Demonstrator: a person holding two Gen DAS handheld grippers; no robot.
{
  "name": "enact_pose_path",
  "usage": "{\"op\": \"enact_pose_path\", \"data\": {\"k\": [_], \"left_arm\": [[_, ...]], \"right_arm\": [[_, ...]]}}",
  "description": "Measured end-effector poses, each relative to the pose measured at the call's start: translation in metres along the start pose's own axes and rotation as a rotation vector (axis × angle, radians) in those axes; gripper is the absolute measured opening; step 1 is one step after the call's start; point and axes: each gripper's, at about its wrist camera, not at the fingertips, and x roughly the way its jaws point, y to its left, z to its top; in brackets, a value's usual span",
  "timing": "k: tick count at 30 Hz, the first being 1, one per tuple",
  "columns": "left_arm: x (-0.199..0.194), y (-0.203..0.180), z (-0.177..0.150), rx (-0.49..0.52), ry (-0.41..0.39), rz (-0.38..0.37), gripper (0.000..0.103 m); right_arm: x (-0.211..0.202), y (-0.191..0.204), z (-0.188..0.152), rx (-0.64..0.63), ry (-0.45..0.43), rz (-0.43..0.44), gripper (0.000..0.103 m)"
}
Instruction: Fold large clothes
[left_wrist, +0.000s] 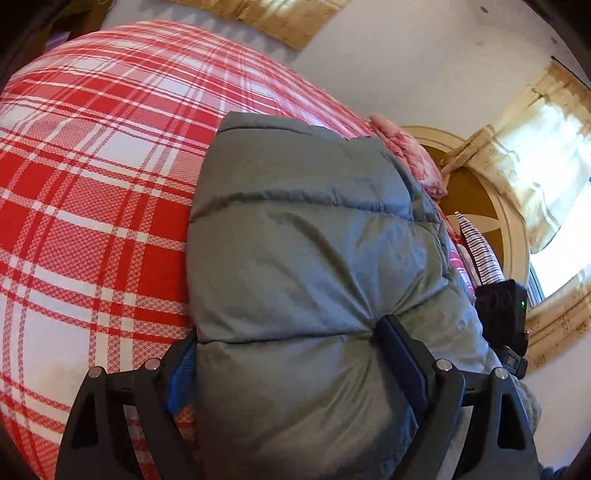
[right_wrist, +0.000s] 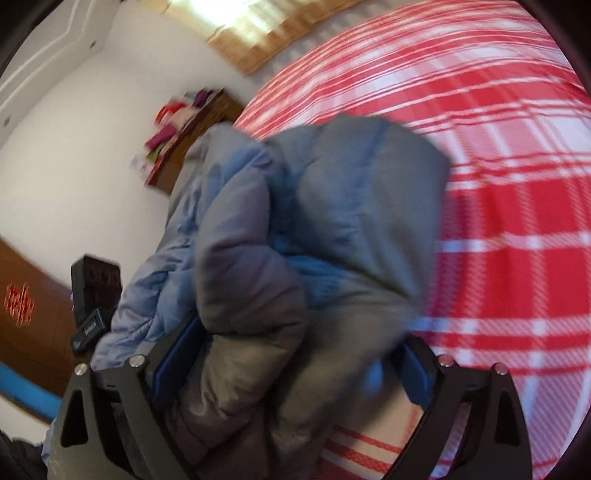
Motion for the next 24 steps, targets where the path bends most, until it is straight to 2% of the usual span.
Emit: {"op": "enact_pose_path", "data": {"k": [2,3,5,9,11,18,24], "left_arm": [[0.002,0.004,-0.004,-0.024,-0.013,-0.019,0.088],[0.0,0.002,-0.009,-0.021,-0.023,-0.021,0.087],[-0.007,-0.005,-0.015,0.019,-0.037,-0.014,0.08],[-0.027,-0.021,-0.024,0.052,-0.084,-0.026,0.058],[-0.038,-0.025,-0.026,0.063,-0.1,-0.024,0.054],[-0.099,-0.031,-0.041,0.066,-0.206,0.005,0.053],[-0.179,-0.005,-0.05,0.03,-0.341,0.119,0.053]], "right_arm": [[0.008,0.006,0.002,-0.027,0.014,-0.022,0.085],[0.012,0.01,0.002,-0.035,0.025,-0.008,0.073],[0.019,0.015,0.0,-0.038,0.033,-0.015,0.071],[0.02,0.031,-0.007,-0.061,0.045,-0.027,0.047],[0.016,0.04,-0.012,-0.086,0.038,-0.028,0.039],[0.016,0.091,-0.027,-0.171,0.018,0.054,0.035],[0.047,0.164,-0.019,-0.288,0.044,0.164,0.035]]}}
